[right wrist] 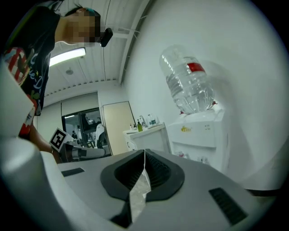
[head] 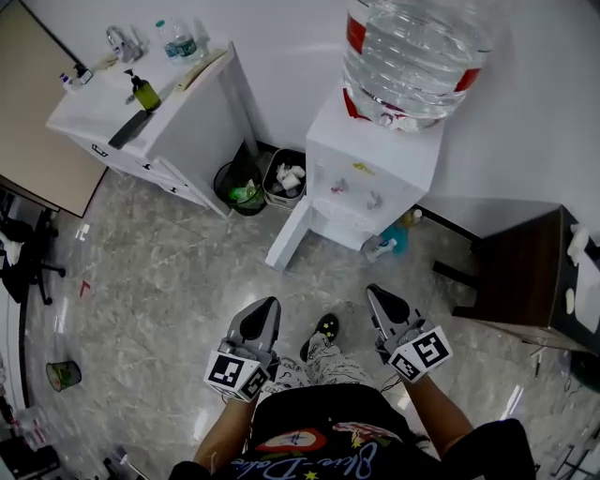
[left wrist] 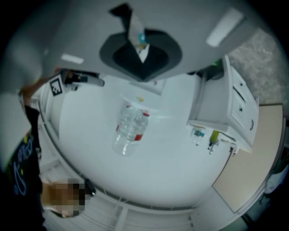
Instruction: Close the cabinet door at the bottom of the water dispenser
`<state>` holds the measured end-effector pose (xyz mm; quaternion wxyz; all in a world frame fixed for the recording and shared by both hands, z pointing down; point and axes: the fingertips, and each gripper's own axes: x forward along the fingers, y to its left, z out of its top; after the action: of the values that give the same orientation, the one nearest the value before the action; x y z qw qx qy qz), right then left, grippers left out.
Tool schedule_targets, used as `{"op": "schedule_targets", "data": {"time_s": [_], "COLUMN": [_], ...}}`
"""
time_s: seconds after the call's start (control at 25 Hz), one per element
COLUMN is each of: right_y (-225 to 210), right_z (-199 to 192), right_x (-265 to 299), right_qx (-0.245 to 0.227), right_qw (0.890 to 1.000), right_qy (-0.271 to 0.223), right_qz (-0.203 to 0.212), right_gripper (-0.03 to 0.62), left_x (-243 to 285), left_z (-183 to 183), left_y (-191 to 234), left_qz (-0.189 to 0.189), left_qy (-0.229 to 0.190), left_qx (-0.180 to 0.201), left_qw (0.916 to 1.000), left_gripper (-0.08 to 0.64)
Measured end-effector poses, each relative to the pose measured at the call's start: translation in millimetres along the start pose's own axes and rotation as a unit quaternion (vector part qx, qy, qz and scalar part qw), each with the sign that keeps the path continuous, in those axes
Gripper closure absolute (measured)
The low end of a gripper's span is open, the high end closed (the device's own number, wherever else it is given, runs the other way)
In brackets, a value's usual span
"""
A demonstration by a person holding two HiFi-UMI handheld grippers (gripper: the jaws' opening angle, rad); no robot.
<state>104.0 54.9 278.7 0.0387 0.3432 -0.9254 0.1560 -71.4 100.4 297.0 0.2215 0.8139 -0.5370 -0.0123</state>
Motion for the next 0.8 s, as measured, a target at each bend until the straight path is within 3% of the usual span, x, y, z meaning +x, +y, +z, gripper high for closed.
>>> {"op": "schedule_targets", "data": {"time_s": [0.08,0.24,0.48,0.64,0.8], "right_y": [-15.6,-21.8,-44.4,-61.5,-73.8], "right_z": [-12.7,-52.8,-125.3,-177.5,-211.8], "right_x": [29.6,76.0,148.5,179.6,207.8], "right_qx": [-0.001,0.006,0.04,0.072,0.067], "right_qw": [1.0,0.999,0.997,0.995,0.995], "right_qy": [0.014,0.043,0.043,0.043,0.056], "right_qz": [0.001,-0.004,-0.041,-0.06,-0.053], "right_gripper": [0.575,0.575,0.575,0.575,0.575], "left_x": [17.5,33.8,89.8,125.9,157.3], "left_z": [-17.2,-62.3,-127.3,-196.3,-259.6], "left_y": [20.5,69.1,198.7,259.2,308.7], "left_qz": [0.001,0.001,0.042,0.046,0.042], "left_qy": [0.02,0.054,0.062,0.117,0.166], "left_qx": [0.019,-0.002,-0.018,-0.006,-0.002], "left_qw": [0.9996,0.9986,0.997,0.992,0.9852], "left_gripper": [0.56,0.56,0.56,0.56,0.56]}}
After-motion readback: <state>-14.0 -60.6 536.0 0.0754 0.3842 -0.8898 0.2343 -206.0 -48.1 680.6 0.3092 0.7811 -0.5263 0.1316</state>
